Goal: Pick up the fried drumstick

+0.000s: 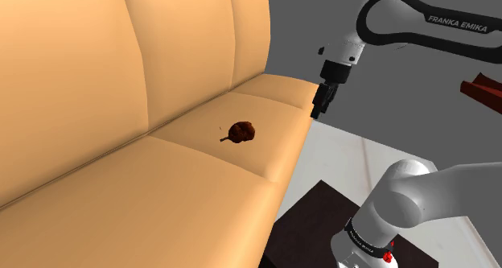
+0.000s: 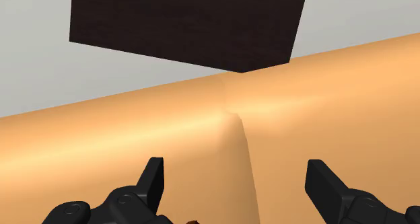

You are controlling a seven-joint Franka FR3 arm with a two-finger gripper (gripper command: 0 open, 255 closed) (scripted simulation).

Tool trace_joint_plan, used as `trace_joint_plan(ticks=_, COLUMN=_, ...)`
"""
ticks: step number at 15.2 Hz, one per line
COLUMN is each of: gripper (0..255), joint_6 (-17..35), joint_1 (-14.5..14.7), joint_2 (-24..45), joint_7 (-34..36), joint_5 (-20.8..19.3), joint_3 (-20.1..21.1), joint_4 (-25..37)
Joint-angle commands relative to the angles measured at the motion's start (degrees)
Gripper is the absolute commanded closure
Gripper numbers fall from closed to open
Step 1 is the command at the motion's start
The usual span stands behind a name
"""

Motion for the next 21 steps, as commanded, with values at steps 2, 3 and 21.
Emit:
trace_joint_plan(ticks=2, gripper=0, joint_6=2.50, joint_1=0.22, joint_2=0.96, joint_7=-0.91, joint_5=0.20, joint_3=-0.23, joint_4=-0.84)
trace_joint_plan(ticks=3, gripper=0, joint_6=4.99, joint_1=0.44, joint_2=2.02, joint_7=-1.82, joint_5=0.42, joint_3=-0.45, joint_4=-1.59)
trace_joint_plan(ticks=21, gripper=0, joint_6=43.65, joint_1=7.39, joint_2=32.71, joint_7=-21.95, joint_5=11.13, joint_3=-4.32, joint_4=1.72)
